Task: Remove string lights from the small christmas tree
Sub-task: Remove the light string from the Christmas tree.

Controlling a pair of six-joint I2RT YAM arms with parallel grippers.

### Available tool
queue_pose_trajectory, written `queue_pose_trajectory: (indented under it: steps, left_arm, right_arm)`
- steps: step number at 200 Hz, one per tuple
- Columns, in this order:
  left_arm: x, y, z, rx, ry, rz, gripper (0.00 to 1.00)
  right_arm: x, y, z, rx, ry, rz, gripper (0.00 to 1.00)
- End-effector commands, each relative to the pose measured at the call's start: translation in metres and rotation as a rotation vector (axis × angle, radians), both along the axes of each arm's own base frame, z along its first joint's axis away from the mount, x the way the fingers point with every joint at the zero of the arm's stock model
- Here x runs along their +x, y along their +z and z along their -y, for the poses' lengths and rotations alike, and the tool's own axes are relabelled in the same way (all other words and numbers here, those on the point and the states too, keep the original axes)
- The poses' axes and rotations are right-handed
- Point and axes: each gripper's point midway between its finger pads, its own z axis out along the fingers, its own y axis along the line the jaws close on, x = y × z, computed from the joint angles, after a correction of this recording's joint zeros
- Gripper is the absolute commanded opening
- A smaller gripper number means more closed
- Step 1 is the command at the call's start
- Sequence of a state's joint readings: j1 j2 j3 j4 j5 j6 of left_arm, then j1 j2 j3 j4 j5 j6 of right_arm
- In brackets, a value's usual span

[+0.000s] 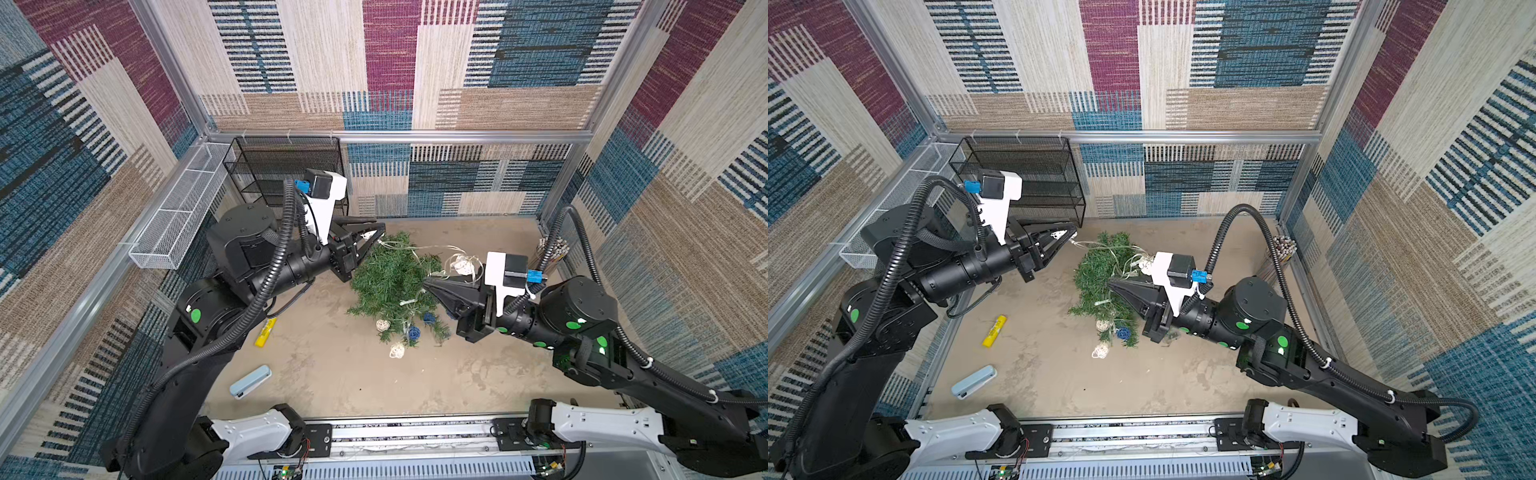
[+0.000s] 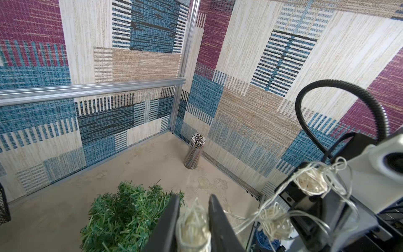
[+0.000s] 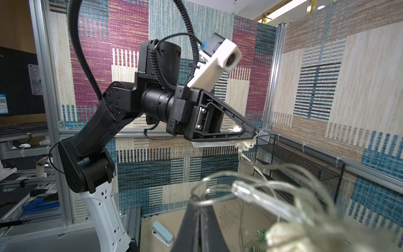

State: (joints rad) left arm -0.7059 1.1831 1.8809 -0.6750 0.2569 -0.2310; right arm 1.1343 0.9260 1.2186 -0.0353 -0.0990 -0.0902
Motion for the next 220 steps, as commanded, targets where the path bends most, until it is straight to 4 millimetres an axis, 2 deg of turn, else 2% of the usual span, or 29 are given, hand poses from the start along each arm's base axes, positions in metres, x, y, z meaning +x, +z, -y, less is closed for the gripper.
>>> queue_pose_trajectory:
  steps: [1,16,52,73,134,148,173,193,208,220]
  left_arm:
    - [-0.006,0.016,0.009,-0.069,-0.055,0.008,0.26]
    - [-0.007,0.017,0.017,-0.069,-0.079,0.01,0.26]
    - [-0.011,0.021,0.035,-0.057,-0.127,0.027,0.26]
    - [-0.011,0.022,0.041,-0.048,-0.136,0.038,0.26]
    - [-0.004,0.007,0.06,0.002,-0.144,0.037,0.28]
    - [0.001,-0.005,0.063,0.037,-0.126,0.026,0.36]
    - [0.012,-0.041,0.064,0.141,-0.08,-0.004,0.61]
    - [0.019,-0.069,0.058,0.216,-0.028,-0.022,0.78]
    - [0.021,-0.091,0.052,0.268,0.002,-0.031,0.85]
    - [0.02,-0.108,0.045,0.312,0.019,-0.03,0.86]
  right_arm:
    - [0.011,-0.007,0.014,-0.016,-0.085,-0.027,0.0]
    - [0.011,-0.001,0.029,0.003,-0.114,-0.02,0.0]
    - [0.004,0.032,0.072,0.078,-0.177,0.036,0.0]
    - [0.0,0.049,0.09,0.105,-0.203,0.069,0.0]
    - [0.008,0.062,0.12,0.102,-0.337,0.069,0.0]
    - [0.011,0.063,0.13,0.113,-0.379,0.063,0.0]
    - [0.014,0.059,0.139,0.123,-0.415,0.043,0.0]
    - [0.018,0.05,0.132,0.102,-0.408,0.021,0.0]
    - [0.021,0.042,0.121,0.072,-0.394,0.003,0.0]
    - [0.026,0.035,0.112,0.046,-0.387,-0.008,0.0]
